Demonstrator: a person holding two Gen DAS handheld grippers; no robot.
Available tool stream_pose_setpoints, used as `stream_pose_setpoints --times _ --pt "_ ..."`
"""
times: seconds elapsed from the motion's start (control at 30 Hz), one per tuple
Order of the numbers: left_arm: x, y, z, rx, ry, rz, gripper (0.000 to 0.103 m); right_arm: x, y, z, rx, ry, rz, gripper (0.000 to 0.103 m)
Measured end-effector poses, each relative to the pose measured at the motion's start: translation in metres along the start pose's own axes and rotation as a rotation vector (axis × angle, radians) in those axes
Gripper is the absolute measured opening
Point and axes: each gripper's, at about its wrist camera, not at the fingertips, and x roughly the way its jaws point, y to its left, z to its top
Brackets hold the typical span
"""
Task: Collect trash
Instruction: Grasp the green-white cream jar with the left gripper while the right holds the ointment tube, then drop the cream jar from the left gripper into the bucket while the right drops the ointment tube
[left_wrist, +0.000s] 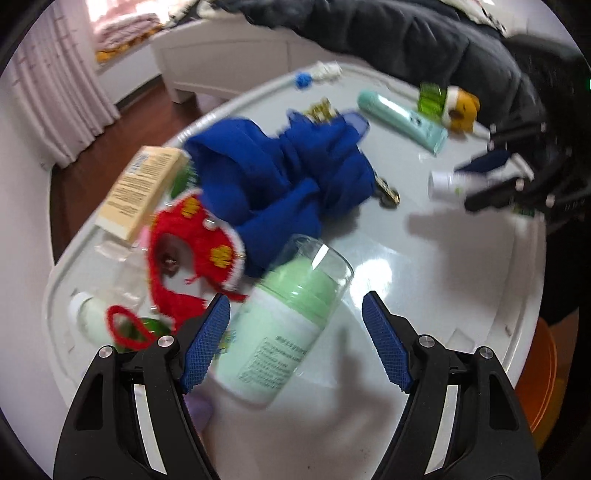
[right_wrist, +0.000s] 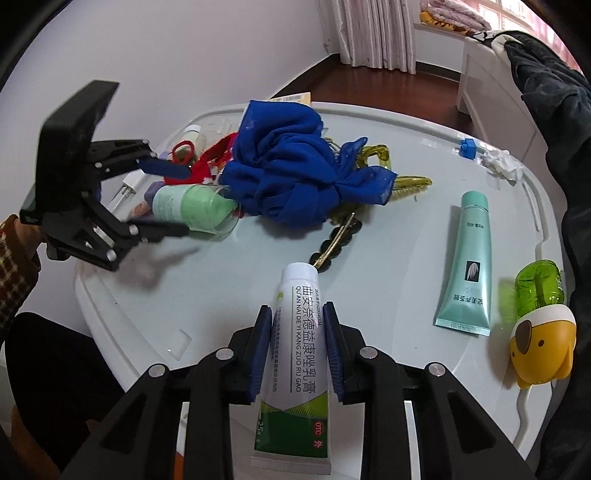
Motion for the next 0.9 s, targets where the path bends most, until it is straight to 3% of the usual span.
stream_pose_setpoints --times 0.03,0.1,0.2,0.27,0.6,0.9 --pt "0.004 -0.003 0.000 0.013 0.014 0.010 0.072 0.000 -0.001 0.000 -0.001 0.002 -0.003 0.029" --pt "0.014 -0.006 0.000 -0.028 0.078 -0.042 0.071 0.001 -0.004 0.000 0.001 0.003 -0.005 0.029" --pt "0.025 -0.013 -0.004 -0.092 0.139 -0.043 0.057 0.000 -0.004 0.000 0.001 -0.002 -0.009 0.029" --pt "0.021 -0.014 -0.006 -0.156 0.130 -0.035 0.047 -0.004 -0.003 0.001 0.000 -0.012 -0.009 0.029" --pt "-0.012 -0.039 -0.030 -0.337 0.070 0.110 0.046 -0.020 0.001 -0.002 -0.015 -0.052 -0.009 0.029" --pt "-0.067 -0.083 -0.047 -0.430 -0.024 0.096 0.046 -0.042 0.013 -0.012 -0.018 -0.097 -0.009 0.029"
